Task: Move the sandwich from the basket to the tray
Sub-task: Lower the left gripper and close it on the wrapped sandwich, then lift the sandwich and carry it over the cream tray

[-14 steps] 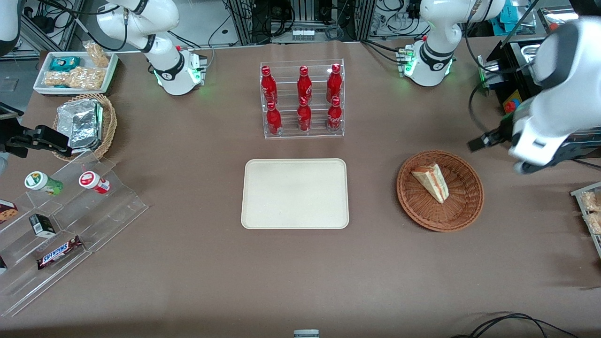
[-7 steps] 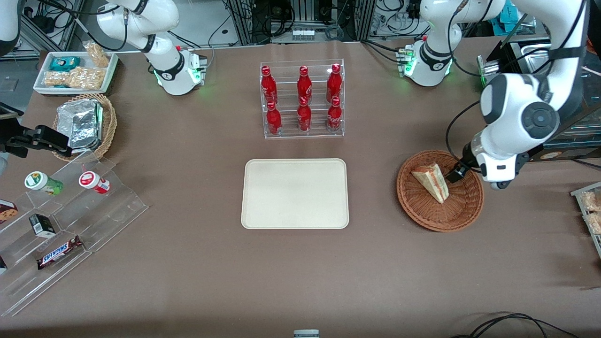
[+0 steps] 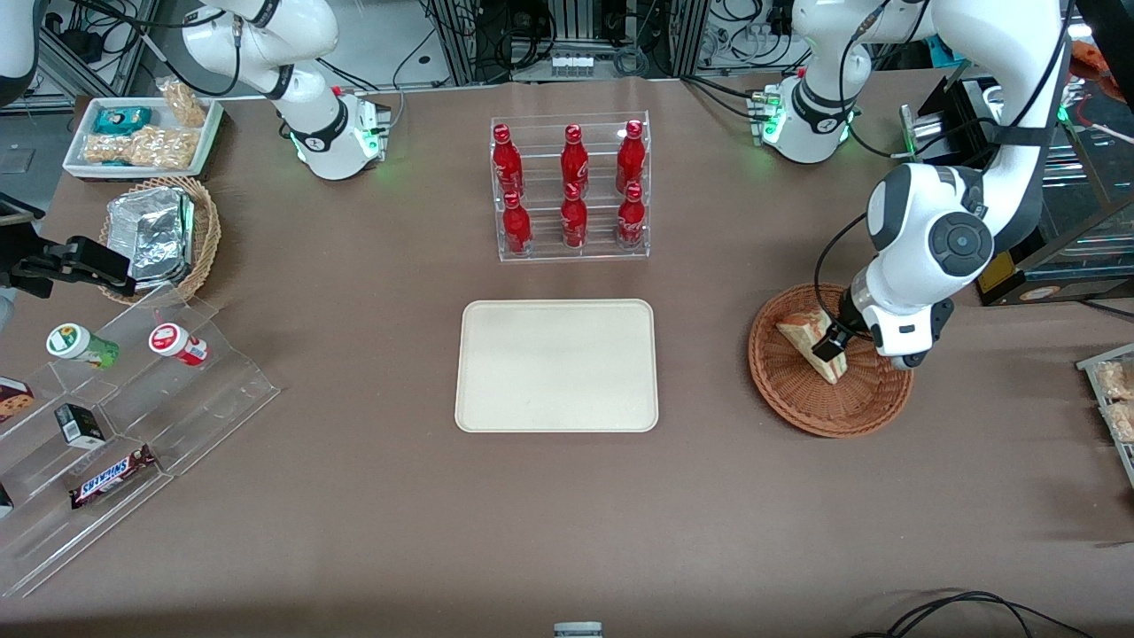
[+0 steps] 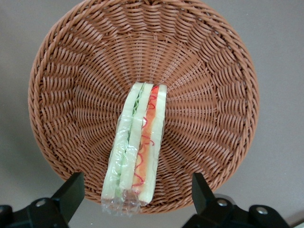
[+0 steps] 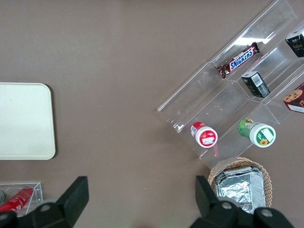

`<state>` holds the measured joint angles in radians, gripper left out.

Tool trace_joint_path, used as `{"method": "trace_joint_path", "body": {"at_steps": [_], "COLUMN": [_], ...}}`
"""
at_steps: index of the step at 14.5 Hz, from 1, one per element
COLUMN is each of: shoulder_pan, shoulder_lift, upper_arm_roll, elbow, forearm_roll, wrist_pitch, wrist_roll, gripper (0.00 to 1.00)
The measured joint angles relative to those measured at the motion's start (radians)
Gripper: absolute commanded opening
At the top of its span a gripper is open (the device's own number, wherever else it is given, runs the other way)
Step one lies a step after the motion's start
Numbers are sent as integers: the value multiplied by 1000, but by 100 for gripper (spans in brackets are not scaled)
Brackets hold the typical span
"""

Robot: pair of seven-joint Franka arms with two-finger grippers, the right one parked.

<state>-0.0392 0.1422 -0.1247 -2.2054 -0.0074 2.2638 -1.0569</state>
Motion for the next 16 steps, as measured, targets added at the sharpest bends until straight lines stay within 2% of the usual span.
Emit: {"method": "trace_joint_path", "body": {"at_steps": [7,8,9,10,13,16], "shoulder_pan": [-14,-14,-14,-13,-11,-10], "shoulder_lift": [99,109,116,119,119,110], "upper_arm_roll": [-7,-7,-6,-5,-5,-3], "elbow": [-8,-8,-8,-8,-2,12], "forearm_roll": [0,0,0,0,1,1], "wrist_pitch": [19,19,19,19,20,16], "wrist_roll": [3,3,3,3,4,35], "gripper": [100,84,41,17,7,5]}}
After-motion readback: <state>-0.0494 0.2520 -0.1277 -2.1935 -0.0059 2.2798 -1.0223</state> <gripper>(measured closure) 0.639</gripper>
